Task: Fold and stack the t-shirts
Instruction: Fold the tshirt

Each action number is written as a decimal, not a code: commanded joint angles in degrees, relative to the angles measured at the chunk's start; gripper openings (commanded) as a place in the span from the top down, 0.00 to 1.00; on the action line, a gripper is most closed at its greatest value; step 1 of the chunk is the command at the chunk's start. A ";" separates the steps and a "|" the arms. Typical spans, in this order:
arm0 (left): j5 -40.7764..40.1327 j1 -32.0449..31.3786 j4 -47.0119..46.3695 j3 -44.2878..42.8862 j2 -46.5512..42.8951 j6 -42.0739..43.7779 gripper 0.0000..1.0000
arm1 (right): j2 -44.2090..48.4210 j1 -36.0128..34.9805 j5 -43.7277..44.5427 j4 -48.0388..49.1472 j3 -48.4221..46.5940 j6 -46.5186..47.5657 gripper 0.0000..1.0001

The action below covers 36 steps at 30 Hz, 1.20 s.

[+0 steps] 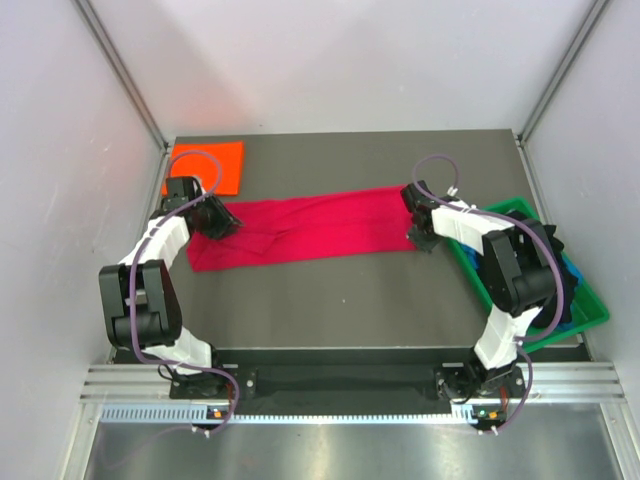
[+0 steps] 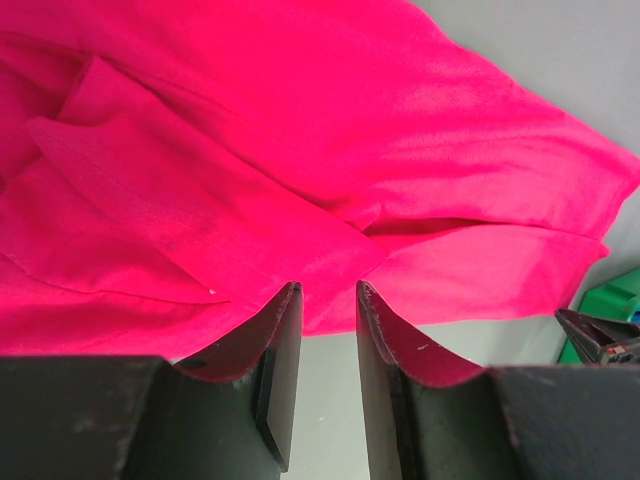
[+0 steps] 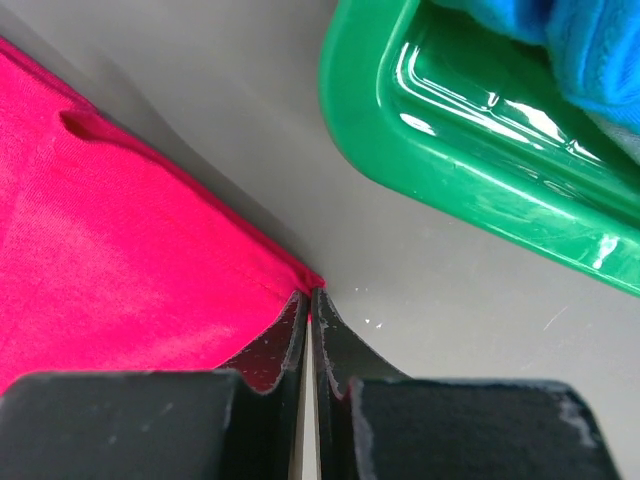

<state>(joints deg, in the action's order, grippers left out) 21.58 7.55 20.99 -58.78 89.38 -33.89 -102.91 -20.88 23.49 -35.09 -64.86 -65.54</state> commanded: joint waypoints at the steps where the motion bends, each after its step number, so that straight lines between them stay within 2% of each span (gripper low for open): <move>1: -1.54 0.36 -0.08 -0.37 -2.64 1.37 0.67 | -2.03 -0.30 2.88 0.64 2.28 1.72 1.00; 9: -4.00 0.53 2.91 -0.81 -0.88 2.86 0.66 | 7.62 -0.47 3.06 0.20 9.64 4.45 1.00; 12: -8.48 1.06 3.44 -0.46 -1.58 3.65 0.66 | 12.54 -0.82 2.88 -0.06 14.30 4.37 1.00; 23: -12.01 3.70 4.15 0.60 1.93 2.87 0.66 | 24.51 -5.13 0.69 -0.77 28.11 -0.20 1.00; 29: -9.90 3.79 1.69 0.78 3.78 1.90 0.66 | 32.15 -10.04 0.60 -3.40 32.42 -5.90 1.00; 36: -9.98 3.79 2.21 -1.16 6.50 1.63 0.67 | 34.89 -20.14 1.21 -9.10 33.31 -14.70 1.00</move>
<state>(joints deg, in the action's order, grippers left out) 11.07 11.09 24.34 -58.15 94.39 -31.83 -69.14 -37.85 24.58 -38.11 -32.47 -74.87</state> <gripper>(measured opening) 0.331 0.007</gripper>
